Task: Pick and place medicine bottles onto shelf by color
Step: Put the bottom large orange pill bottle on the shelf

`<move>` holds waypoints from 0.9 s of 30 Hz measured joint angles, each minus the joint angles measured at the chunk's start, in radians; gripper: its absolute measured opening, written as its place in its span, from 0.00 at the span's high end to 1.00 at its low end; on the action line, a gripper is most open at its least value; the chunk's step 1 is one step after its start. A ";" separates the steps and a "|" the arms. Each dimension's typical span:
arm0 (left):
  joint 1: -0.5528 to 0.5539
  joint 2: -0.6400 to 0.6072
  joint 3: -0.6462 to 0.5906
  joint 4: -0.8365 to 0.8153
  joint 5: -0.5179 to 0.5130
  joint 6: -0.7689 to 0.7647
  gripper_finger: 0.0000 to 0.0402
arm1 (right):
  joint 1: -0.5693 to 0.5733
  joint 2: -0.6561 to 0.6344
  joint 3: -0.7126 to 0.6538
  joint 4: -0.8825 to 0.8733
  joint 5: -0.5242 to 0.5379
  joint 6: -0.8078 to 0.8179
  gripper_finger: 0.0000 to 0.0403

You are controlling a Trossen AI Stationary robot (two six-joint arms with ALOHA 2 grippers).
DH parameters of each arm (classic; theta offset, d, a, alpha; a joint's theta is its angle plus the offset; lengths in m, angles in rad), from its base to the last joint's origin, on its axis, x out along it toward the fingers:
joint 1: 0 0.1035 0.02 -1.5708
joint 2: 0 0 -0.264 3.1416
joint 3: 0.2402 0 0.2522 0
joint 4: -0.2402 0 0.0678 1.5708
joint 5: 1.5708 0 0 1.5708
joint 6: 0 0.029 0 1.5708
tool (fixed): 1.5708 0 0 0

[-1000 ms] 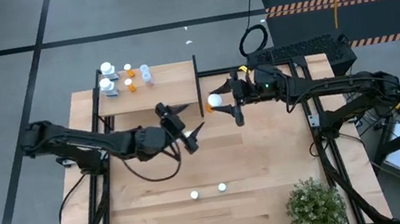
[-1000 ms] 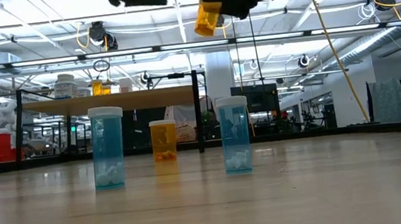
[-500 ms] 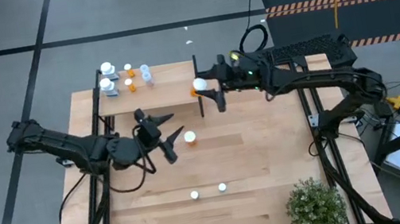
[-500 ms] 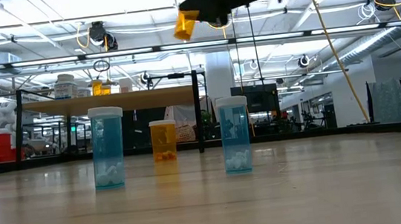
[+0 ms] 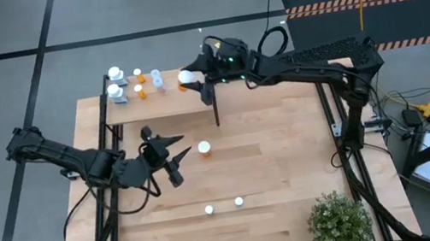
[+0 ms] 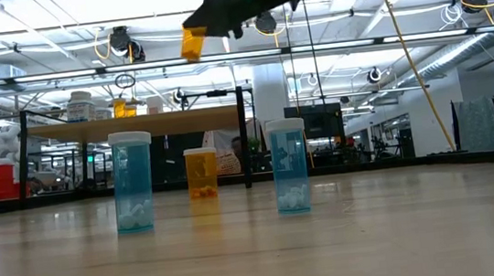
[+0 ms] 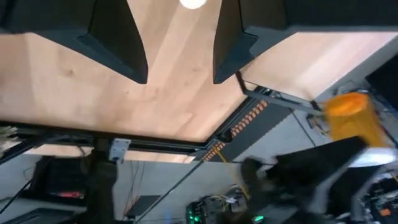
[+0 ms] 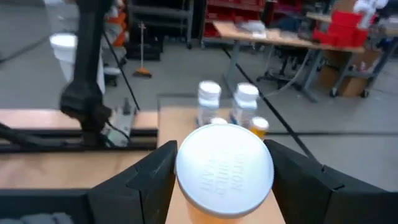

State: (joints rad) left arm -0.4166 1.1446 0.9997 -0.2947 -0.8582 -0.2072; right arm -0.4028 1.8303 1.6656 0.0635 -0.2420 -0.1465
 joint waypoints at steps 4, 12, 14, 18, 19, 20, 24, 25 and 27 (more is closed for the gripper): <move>-0.025 -0.001 0.001 -0.056 0.001 -0.031 0.55 | -0.036 0.056 0.079 -0.035 0.000 -0.017 0.44; -0.052 -0.003 0.000 -0.223 0.000 -0.154 0.55 | -0.107 0.087 0.112 -0.065 -0.009 -0.015 0.44; -0.057 -0.003 0.000 -0.256 -0.004 -0.180 0.55 | -0.116 0.088 0.112 -0.070 -0.027 -0.007 0.44; -0.074 -0.010 0.000 -0.311 -0.008 -0.233 0.55 | -0.122 0.088 0.112 -0.082 -0.031 -0.011 0.44; -0.082 -0.013 0.000 -0.325 -0.008 -0.246 0.55 | -0.122 0.088 0.112 -0.092 -0.031 -0.019 0.44; -0.095 -0.017 0.000 -0.337 -0.007 -0.262 0.55 | -0.122 0.088 0.112 -0.100 -0.030 -0.023 0.44; -0.151 -0.038 0.000 -0.344 -0.013 -0.303 0.55 | -0.122 0.088 0.112 -0.097 -0.029 -0.033 0.44; -0.169 -0.041 0.000 -0.345 -0.025 -0.308 0.55 | -0.122 0.088 0.112 -0.098 -0.029 -0.039 0.44; -0.203 -0.046 0.000 -0.347 -0.076 -0.320 0.55 | -0.122 0.088 0.112 -0.099 -0.029 -0.050 0.44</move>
State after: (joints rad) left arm -0.6193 1.0988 1.0000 -0.6414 -0.9339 -0.5269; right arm -0.5243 1.9179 1.7775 -0.0351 -0.2708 -0.1965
